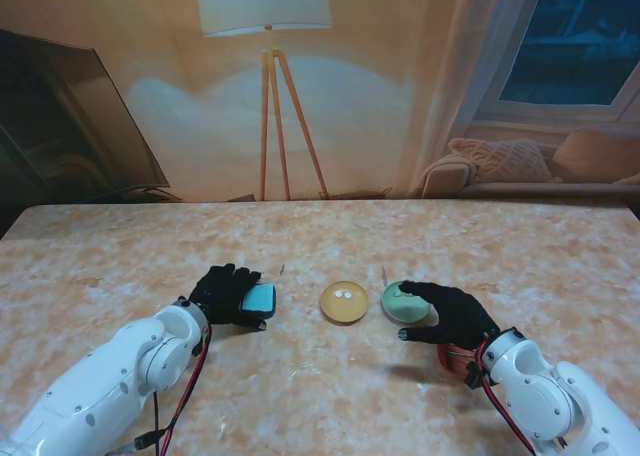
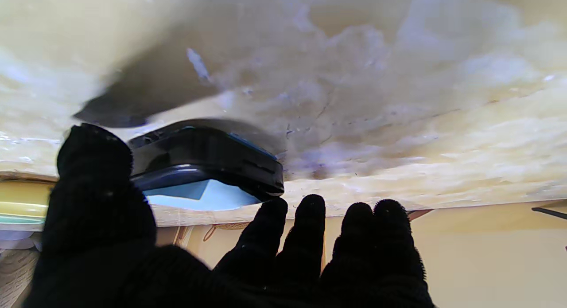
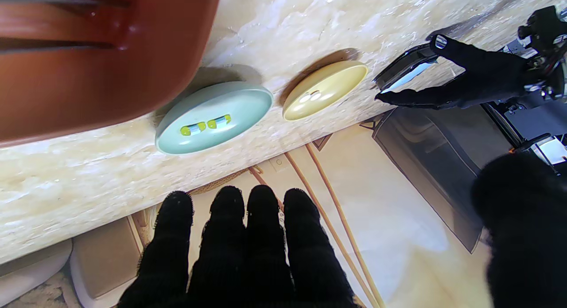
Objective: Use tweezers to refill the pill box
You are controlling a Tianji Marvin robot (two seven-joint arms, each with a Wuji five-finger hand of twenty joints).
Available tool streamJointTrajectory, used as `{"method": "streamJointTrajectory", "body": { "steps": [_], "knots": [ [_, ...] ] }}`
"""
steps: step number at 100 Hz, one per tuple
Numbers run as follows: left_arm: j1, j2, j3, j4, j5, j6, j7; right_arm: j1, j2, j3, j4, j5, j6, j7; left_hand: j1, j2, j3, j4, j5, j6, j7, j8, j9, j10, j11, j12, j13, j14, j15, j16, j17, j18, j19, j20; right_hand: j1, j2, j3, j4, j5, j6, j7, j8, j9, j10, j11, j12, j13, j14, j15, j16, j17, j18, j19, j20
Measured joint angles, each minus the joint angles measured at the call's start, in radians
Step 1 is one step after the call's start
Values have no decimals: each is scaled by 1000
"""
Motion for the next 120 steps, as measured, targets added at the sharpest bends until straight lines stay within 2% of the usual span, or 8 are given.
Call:
{"method": "streamJointTrajectory", "body": {
  "steps": [18, 25, 41, 53, 67, 75, 85, 120],
  "knots": [
    [-35, -1, 44, 33, -12, 9, 8, 1, 0, 0, 7, -1, 0, -11, 0, 5, 0, 0, 63, -43, 84, 64, 52, -26, 27, 8, 29, 0, 24, 3, 15, 0, 34, 2, 32, 0, -4, 0, 10, 0, 9, 0, 12, 0, 1, 0, 19, 2, 0, 0, 14, 0, 12, 0],
    [-40, -1, 53, 38, -15, 9, 10, 1, -1, 0, 10, -4, 0, -18, -7, 6, -3, 0, 59, -40, 106, 101, 75, -41, 28, 15, 41, -2, 27, 9, 22, 0, 45, 9, 46, 0, -10, 0, 10, 0, 10, 0, 12, 0, 1, 0, 31, 2, 0, 0, 18, 0, 13, 0],
    [-51, -1, 70, 46, -15, 8, 30, 1, -2, 3, 11, -7, -1, -29, 7, -6, -2, -1, 57, -40, 235, 195, 137, -38, 38, 26, 89, -5, 28, 13, 36, -2, 65, 20, 61, 0, -11, 0, 12, 0, 19, 0, 29, 1, 12, 0, 37, 4, 0, 0, 26, 0, 26, 0],
    [-54, -1, 78, 47, -15, 8, 47, 1, -3, 4, 13, -7, -2, -38, 26, -8, 9, -3, 54, -40, 360, 236, 187, -44, 39, 27, 135, -26, 39, 15, 51, -16, 91, 31, 73, 0, -22, 0, 23, 0, 24, 0, 30, 1, 14, 0, 47, 4, 1, 0, 35, 0, 39, 0],
    [-53, -3, 81, 47, -11, 12, 62, 3, -5, 2, 18, -4, -3, -55, 39, -9, 4, -11, 57, -43, 424, 296, 234, -47, 39, 27, 209, -59, 52, 25, 79, -39, 139, 51, 86, 0, -24, 0, 23, 0, 32, 0, 42, 3, 15, 0, 59, 16, 10, 0, 46, 0, 69, 0],
    [-51, -5, 81, 48, -15, 15, 73, 3, -7, 2, 22, -3, -5, -64, 92, -10, -82, -28, 60, -43, 499, 265, 261, -47, 38, 25, 286, -92, 70, 37, 114, -59, 185, 72, 97, 0, -29, 0, 27, 0, 35, 0, 42, 13, 28, 0, 69, 20, 12, 0, 49, 0, 72, 0],
    [-49, -7, 81, 47, -26, 17, 79, 4, -9, 2, 26, -2, -7, -70, 134, -33, -117, -37, 85, -43, 510, 209, 288, -47, 37, 23, 340, -114, 77, 42, 151, -74, 231, 92, 99, 0, -36, 0, 34, 0, 44, 0, 42, 15, 28, 0, 71, 27, 21, 0, 51, 0, 102, 0],
    [-18, -11, 53, 16, -35, 16, 88, 5, -11, 2, 34, 7, -11, -81, 166, -74, -131, -40, 135, -43, 510, 181, 388, -57, 47, 23, 433, -114, 88, 47, 238, -77, 314, 123, 123, 0, -50, 0, 46, 0, 59, 0, 42, 23, 38, 0, 89, 39, 36, 0, 39, 0, 205, -23]
  ]
}}
